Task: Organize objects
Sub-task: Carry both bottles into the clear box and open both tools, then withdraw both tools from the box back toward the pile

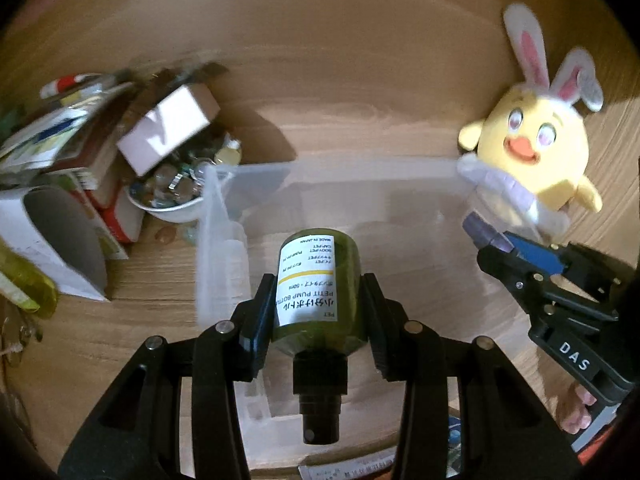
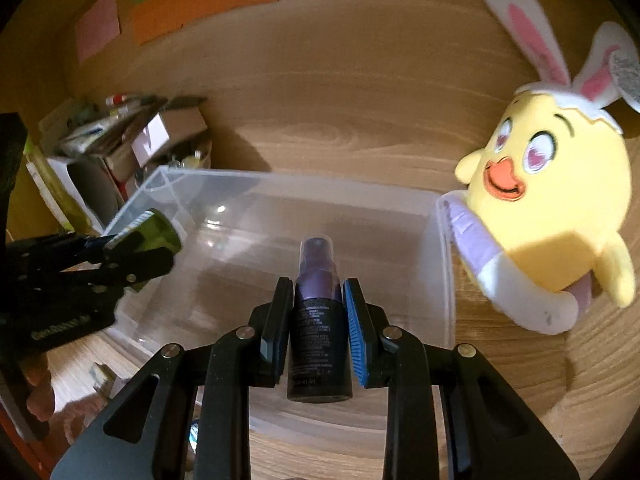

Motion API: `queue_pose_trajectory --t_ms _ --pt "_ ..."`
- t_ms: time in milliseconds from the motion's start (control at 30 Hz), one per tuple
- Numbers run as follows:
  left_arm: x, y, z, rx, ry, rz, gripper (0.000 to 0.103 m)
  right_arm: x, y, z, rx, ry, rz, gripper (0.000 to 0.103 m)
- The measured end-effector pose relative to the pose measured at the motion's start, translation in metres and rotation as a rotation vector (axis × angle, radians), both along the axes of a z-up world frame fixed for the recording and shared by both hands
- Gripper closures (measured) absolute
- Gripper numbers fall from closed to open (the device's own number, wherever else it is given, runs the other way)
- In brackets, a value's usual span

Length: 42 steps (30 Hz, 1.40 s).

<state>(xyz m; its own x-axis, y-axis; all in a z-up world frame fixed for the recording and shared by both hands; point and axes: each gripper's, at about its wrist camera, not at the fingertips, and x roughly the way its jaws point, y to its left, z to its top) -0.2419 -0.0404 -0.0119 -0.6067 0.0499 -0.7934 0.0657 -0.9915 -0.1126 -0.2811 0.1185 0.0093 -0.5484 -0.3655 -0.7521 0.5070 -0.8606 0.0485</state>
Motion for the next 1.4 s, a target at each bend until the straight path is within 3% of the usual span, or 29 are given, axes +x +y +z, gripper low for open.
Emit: queue_pose_trajectory --t_ms 300,533,633,800,900,1067,1200,1400 --pt "-0.006 0.014 -0.007 -0.096 -0.020 -0.035 0.061 -0.003 -0.016 -0.015 0.080 -0.030 0.041 0.080" --pt "-0.001 0.011 -0.002 -0.060 -0.020 -0.041 0.059 -0.001 -0.019 -0.016 0.098 -0.046 0.045 0.079" --pt "0.006 0.009 0.004 -0.037 -0.004 -0.037 0.049 0.003 -0.018 -0.009 0.102 -0.031 0.040 0.076" --pt "0.025 0.006 0.022 -0.025 0.055 -0.025 0.037 0.016 -0.012 0.009 0.078 0.027 0.023 0.051" --pt "0.042 0.007 0.038 -0.037 0.106 -0.017 0.029 0.027 -0.005 0.024 0.056 0.069 0.010 0.042" --pt "0.075 0.009 0.066 -0.055 0.197 0.005 0.006 0.054 0.008 0.051 0.004 0.147 -0.007 0.025" --pt "0.098 0.006 0.077 -0.050 0.235 0.015 0.004 0.083 0.021 0.069 -0.027 0.205 -0.019 0.015" --pt "0.131 -0.002 0.073 -0.032 0.244 0.039 0.003 0.123 0.035 0.071 -0.061 0.229 -0.010 0.011"
